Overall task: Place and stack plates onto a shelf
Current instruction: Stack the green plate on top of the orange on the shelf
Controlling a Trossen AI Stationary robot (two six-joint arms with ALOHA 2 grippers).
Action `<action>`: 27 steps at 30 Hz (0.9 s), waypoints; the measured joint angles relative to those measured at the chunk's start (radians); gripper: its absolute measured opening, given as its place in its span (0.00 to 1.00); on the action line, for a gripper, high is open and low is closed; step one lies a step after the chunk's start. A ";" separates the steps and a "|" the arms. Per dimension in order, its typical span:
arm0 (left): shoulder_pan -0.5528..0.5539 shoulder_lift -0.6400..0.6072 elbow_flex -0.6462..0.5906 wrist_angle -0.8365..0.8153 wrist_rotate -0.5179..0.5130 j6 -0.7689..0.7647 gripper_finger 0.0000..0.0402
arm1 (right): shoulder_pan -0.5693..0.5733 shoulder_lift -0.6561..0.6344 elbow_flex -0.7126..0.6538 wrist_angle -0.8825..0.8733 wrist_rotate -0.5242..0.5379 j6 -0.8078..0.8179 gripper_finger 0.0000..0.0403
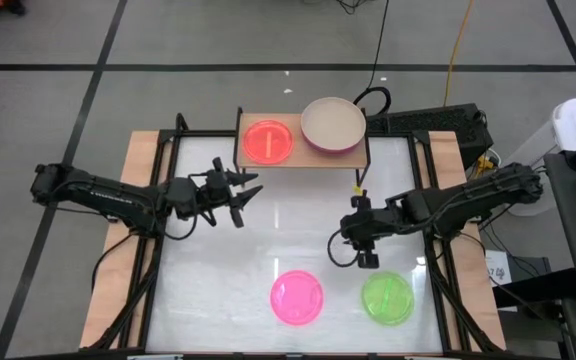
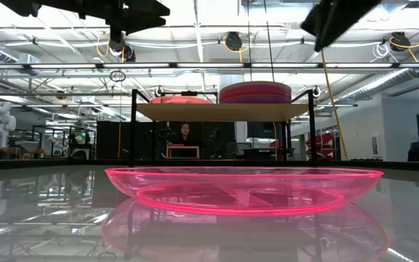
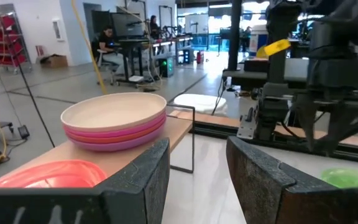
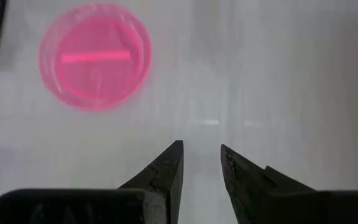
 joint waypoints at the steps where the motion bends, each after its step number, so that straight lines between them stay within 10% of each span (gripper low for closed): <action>1: -0.006 0.000 0.000 0.000 0.000 0.009 0.41 | 0.000 0.001 0.000 -0.022 -0.003 0.014 0.23; 27: -0.144 0.000 0.000 -0.020 0.000 -0.050 0.41 | -0.003 -0.001 -0.480 0.176 -0.470 0.197 0.39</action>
